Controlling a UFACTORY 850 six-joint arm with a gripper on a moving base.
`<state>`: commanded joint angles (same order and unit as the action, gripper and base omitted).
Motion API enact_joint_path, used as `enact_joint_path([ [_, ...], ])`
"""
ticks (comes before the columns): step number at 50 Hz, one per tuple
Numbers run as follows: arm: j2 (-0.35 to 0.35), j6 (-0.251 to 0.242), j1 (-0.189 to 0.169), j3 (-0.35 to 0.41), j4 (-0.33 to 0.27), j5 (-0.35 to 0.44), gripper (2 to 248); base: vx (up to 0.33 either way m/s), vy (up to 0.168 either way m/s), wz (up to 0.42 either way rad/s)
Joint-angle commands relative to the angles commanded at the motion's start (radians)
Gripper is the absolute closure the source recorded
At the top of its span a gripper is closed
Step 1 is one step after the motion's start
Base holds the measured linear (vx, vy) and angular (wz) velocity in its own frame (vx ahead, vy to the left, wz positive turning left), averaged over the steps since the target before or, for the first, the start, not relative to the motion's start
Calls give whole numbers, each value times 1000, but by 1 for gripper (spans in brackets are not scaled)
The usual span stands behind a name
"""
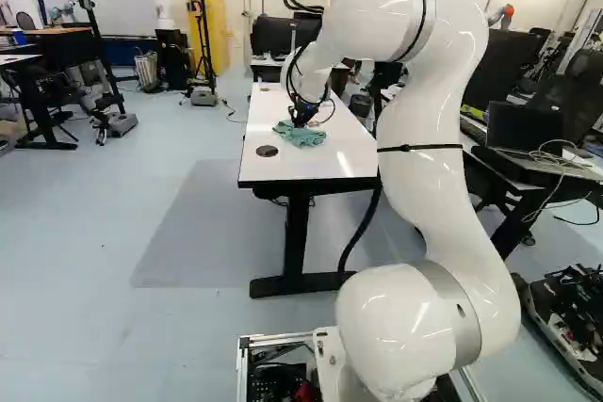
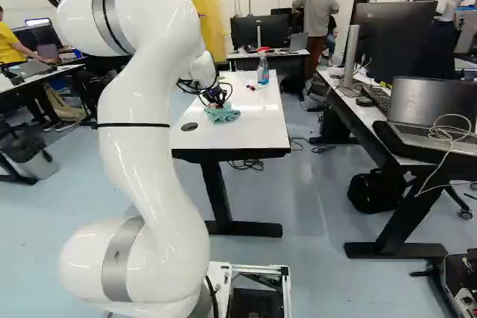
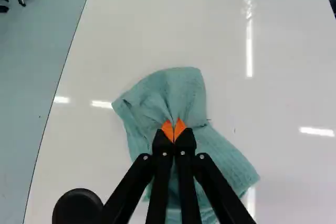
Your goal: Clean the table with the green towel
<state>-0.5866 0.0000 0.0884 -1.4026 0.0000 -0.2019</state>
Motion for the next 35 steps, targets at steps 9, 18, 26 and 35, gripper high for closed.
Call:
enact_joint_path([
  [9, 23, 0, 18, 32, 0, 0, 228, 0, 0, 0],
  [18, 58, 0, 27, 79, 0, 0, 228, 0, 0, 0],
  [26, 91, 0, 29, 123, 0, 0, 228, 0, 0, 0],
  [35, 129, 0, 32, 174, 0, 0, 228, 0, 0, 0],
])
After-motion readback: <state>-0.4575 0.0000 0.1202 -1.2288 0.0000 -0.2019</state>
